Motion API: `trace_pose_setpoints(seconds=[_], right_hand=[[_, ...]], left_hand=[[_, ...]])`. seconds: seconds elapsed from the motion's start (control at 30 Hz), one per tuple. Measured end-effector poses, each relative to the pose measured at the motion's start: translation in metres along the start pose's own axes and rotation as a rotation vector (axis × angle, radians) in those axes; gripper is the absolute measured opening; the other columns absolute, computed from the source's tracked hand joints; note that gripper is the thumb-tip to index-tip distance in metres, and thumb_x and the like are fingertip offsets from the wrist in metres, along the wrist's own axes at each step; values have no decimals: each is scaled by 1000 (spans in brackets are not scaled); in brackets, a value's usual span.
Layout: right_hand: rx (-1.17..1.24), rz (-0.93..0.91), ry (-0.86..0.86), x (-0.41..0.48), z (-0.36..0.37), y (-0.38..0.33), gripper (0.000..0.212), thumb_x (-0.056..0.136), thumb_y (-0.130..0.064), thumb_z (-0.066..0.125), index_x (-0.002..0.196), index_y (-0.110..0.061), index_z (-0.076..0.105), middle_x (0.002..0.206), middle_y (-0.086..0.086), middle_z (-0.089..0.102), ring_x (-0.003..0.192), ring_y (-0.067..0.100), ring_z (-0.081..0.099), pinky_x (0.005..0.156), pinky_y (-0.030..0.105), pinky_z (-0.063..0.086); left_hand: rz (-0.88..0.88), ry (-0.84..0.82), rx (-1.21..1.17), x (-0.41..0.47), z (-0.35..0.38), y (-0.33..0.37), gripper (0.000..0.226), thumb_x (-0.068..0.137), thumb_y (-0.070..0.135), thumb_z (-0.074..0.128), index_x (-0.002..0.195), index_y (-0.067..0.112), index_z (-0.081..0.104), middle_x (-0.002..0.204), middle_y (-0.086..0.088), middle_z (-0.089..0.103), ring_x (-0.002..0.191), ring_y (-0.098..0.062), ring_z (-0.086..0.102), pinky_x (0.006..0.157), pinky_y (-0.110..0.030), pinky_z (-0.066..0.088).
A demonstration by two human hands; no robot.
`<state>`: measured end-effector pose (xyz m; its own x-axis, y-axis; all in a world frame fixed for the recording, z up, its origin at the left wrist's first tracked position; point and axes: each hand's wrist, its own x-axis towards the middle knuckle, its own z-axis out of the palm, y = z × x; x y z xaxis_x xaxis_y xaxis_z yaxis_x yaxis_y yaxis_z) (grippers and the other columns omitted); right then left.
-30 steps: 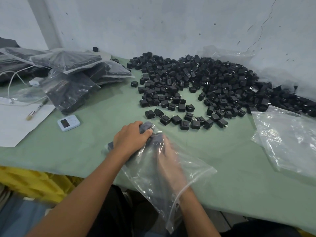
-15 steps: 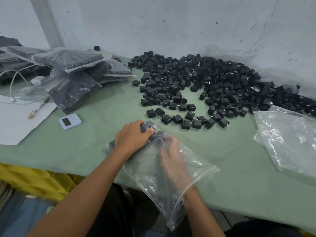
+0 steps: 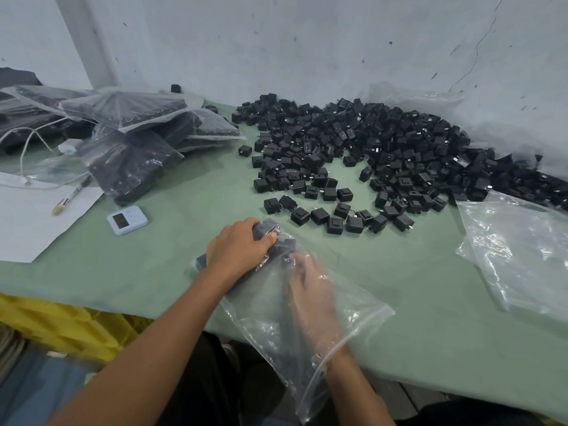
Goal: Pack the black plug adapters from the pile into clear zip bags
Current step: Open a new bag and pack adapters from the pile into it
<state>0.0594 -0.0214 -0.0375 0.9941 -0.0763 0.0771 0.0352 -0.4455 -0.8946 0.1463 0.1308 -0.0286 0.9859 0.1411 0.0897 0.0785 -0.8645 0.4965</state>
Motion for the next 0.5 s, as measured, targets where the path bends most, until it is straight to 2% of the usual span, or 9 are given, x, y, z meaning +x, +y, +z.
trace_pose_setpoints(seconds=[0.1,0.17,0.3,0.43,0.5], right_hand=[[-23,-19,19,0,0,-4,29,105,-22,43,130,-25,57,122,-8,60,115,11,54,105,31,41],[-55,-8,-7,2,-1,-4,35,106,-20,42,139,-21,51,132,-3,58,121,13,52,110,33,37],[-232,23,-123,10,-2,0,49,104,-17,41,153,-16,32,148,9,45,133,26,45,109,34,34],[-292,-40,-122,11,1,-1,49,102,-16,44,149,-13,35,140,9,46,128,28,47,106,33,37],[-237,-62,-129,7,3,1,53,102,-22,48,152,-19,32,143,5,45,129,24,46,112,34,37]], left_hand=[[-5,-7,-2,0,0,0,59,86,73,46,132,38,53,127,10,63,117,-21,57,85,-38,42],[-4,-6,2,1,0,1,59,86,72,47,133,38,53,127,9,63,117,-21,57,85,-38,42],[-1,-15,20,1,0,0,59,87,71,46,134,37,52,128,8,63,118,-22,57,83,-38,42],[2,-7,20,-1,0,0,59,87,71,45,135,36,51,129,9,62,119,-21,56,86,-38,42],[7,11,24,-3,0,1,57,88,70,44,133,36,52,126,9,64,117,-21,57,84,-38,42]])
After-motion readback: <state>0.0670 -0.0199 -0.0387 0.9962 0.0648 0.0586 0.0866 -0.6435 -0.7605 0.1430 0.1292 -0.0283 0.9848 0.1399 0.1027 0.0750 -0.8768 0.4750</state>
